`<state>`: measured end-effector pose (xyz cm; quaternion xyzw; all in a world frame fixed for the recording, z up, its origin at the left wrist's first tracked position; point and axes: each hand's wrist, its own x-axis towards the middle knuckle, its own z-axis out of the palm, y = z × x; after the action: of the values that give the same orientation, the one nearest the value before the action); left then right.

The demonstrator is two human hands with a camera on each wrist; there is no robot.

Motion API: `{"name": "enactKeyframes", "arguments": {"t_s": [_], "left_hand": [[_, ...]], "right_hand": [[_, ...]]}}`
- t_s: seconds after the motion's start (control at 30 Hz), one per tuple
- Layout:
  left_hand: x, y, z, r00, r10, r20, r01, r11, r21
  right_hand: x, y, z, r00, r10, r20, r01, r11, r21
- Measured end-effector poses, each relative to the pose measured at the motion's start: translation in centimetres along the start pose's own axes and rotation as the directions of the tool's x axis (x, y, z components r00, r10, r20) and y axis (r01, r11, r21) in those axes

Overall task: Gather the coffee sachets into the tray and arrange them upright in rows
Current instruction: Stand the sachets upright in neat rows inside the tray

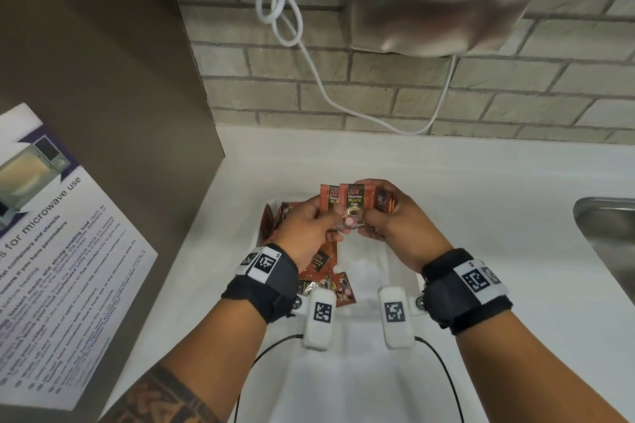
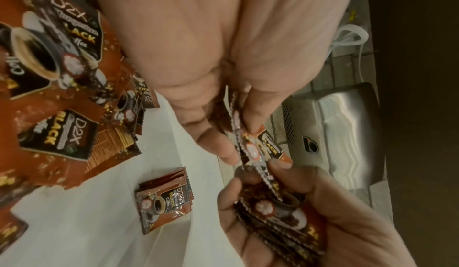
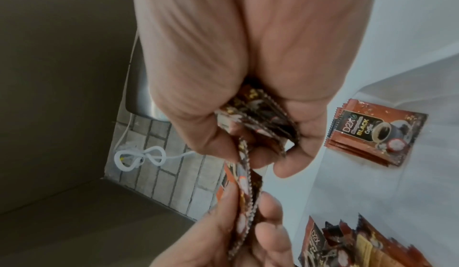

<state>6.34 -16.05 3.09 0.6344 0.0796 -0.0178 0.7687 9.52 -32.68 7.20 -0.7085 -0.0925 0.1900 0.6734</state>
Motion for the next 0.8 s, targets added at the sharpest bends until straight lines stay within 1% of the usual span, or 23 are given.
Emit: {"name": "enactKeyframes", "arguments": {"t_s": [0.07, 0.13, 0.17, 0.23, 0.3, 0.37, 0.43, 0.5, 0.57, 0.6, 0.63, 0.7, 0.77, 0.8], "left_hand": [[0.1, -0.1, 0.0, 0.999, 0.043, 0.022, -0.045, 0.994, 0.102], [0.2, -0.1, 0.0, 0.998, 0.066, 0.024, -0.069, 0.986, 0.154], [0.2, 0.0, -0.1, 0.997, 0.075, 0.008, -0.076, 0.984, 0.159], [0.4, 0.0, -0.5, 0.993, 0.096, -0.062, -0.084, 0.982, 0.167], [0.3, 0.2, -0.8, 0.989, 0.094, -0.112, -0.076, 0.985, 0.158], [0.2, 0.3, -0.8, 0.993, 0.083, -0.089, -0.069, 0.987, 0.148], [-0.1, 0.5, -0.2, 0.996, 0.074, -0.041, -0.066, 0.984, 0.166], [-0.3, 0.6, 0.4, 0.996, 0.087, -0.008, -0.084, 0.981, 0.173], [-0.4, 0.9, 0.7, 0.995, 0.096, 0.017, -0.097, 0.977, 0.189], [-0.4, 1.0, 0.7, 0.994, 0.101, 0.040, -0.108, 0.964, 0.245], [-0.5, 1.1, 0.7, 0.992, 0.104, 0.071, -0.121, 0.937, 0.327], [-0.7, 1.3, 0.8, 0.987, 0.116, 0.110, -0.156, 0.854, 0.497], [-0.9, 1.5, 0.9, 0.975, 0.183, 0.129, -0.222, 0.711, 0.667], [-1.0, 1.7, 1.0, 0.958, 0.235, 0.165, -0.280, 0.632, 0.722]], "right_hand": [[0.1, 0.1, 0.1, 1.000, -0.011, -0.001, 0.011, 0.999, -0.031], [0.4, 0.3, 0.1, 0.999, -0.016, -0.031, 0.016, 1.000, -0.013], [0.4, 0.3, 0.0, 0.999, -0.011, -0.049, 0.011, 1.000, 0.006], [0.6, 0.5, -0.3, 0.996, 0.012, -0.092, -0.006, 0.998, 0.065], [0.7, 0.6, -0.6, 0.991, 0.027, -0.130, -0.016, 0.997, 0.079], [0.6, 0.7, -0.5, 0.994, 0.030, -0.105, -0.023, 0.997, 0.075], [0.4, 0.6, 0.0, 0.998, 0.054, -0.024, -0.051, 0.995, 0.087], [0.5, 0.7, 0.5, 0.996, 0.086, 0.033, -0.090, 0.986, 0.142], [0.7, 0.6, 0.5, 0.994, 0.108, 0.029, -0.111, 0.976, 0.189], [0.8, 0.5, 0.2, 0.993, 0.117, 0.019, -0.118, 0.973, 0.197], [0.8, 0.5, -0.1, 0.993, 0.121, 0.013, -0.122, 0.973, 0.198], [0.8, 0.4, -0.8, 0.992, 0.122, 0.017, -0.123, 0.971, 0.205], [0.9, 0.4, -1.0, 0.991, 0.127, 0.040, -0.133, 0.962, 0.240], [0.9, 0.3, -0.9, 0.991, 0.124, 0.052, -0.134, 0.957, 0.258]]}}
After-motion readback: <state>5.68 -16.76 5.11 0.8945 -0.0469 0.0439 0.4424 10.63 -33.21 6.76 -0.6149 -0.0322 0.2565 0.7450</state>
